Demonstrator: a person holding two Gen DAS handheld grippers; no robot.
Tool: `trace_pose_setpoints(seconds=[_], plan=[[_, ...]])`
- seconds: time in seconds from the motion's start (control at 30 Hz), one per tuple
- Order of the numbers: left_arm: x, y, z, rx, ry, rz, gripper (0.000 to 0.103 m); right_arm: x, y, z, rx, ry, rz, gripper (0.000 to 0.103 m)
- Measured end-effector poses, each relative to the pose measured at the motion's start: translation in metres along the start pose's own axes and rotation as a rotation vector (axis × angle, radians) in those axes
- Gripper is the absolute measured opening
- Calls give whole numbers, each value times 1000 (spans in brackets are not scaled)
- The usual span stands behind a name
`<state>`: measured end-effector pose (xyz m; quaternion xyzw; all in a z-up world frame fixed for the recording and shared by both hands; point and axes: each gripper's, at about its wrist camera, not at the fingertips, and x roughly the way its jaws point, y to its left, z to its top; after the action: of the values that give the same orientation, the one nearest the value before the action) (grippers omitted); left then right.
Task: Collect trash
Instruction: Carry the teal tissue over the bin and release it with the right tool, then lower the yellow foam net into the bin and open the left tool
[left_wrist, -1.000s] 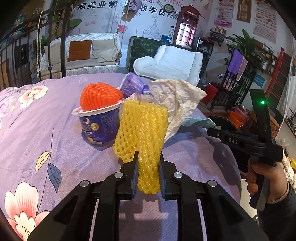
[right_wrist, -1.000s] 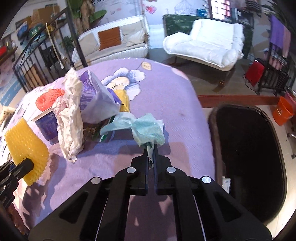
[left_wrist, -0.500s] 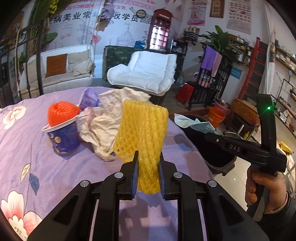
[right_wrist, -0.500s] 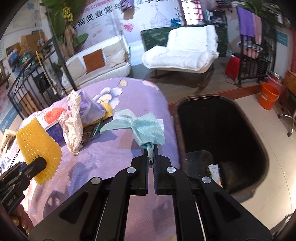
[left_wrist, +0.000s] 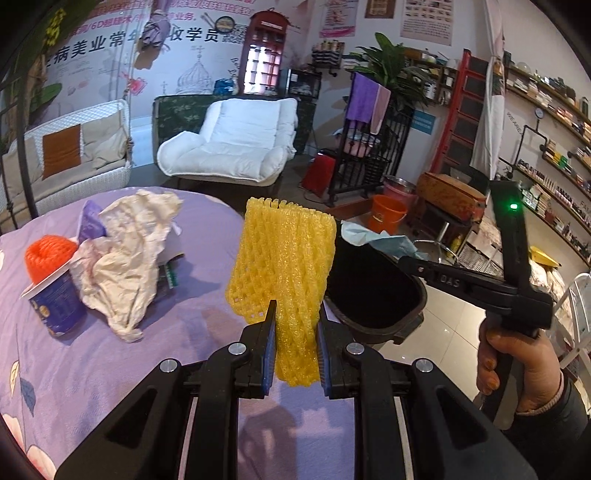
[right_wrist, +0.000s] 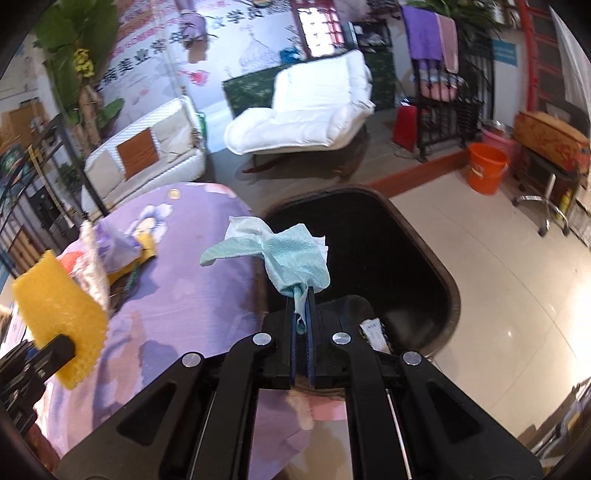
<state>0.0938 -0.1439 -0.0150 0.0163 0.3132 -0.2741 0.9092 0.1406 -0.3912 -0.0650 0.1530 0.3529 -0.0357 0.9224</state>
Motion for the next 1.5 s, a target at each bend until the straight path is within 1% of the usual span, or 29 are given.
trace_pose_setpoints(seconds=[0.1,0.2,0.27,0.33,0.57,0.63,0.67,0.7,0.77,0.9,1.1,1.23,1.5], plan=[[5,-7,3,23,4,-15,19,18,-10,3,13,37,-27,5],[8,-14,5,38,6,-24,19,39,-21,4,41,79,-28,5],[12,-17,7,49,10,-28,19,53,-26,4,53,102,-47,5],[14,-19,7,54,15,-35,19,67,-33,3,81,130,-40,5],[21,-26,5,73,35,-49,19,98,-39,1,123,185,-53,7],[23,-27,5,73,39,-55,19,104,-36,0,116,194,-55,15],[24,-28,5,72,43,-60,19,107,-36,-1,112,202,-57,29],[26,-28,6,72,48,-66,19,108,-35,-1,112,198,-58,50],[29,-29,8,73,59,-79,19,103,-33,-2,111,164,-69,67],[37,-34,15,82,69,-110,19,87,-31,-4,115,105,-69,68],[63,-42,27,64,112,-160,19,52,-33,-10,99,21,-111,71],[80,-52,29,80,132,-171,19,27,-42,-17,103,-26,-148,73],[111,-67,31,96,192,-180,19,-4,-67,-27,159,-78,-197,74]])
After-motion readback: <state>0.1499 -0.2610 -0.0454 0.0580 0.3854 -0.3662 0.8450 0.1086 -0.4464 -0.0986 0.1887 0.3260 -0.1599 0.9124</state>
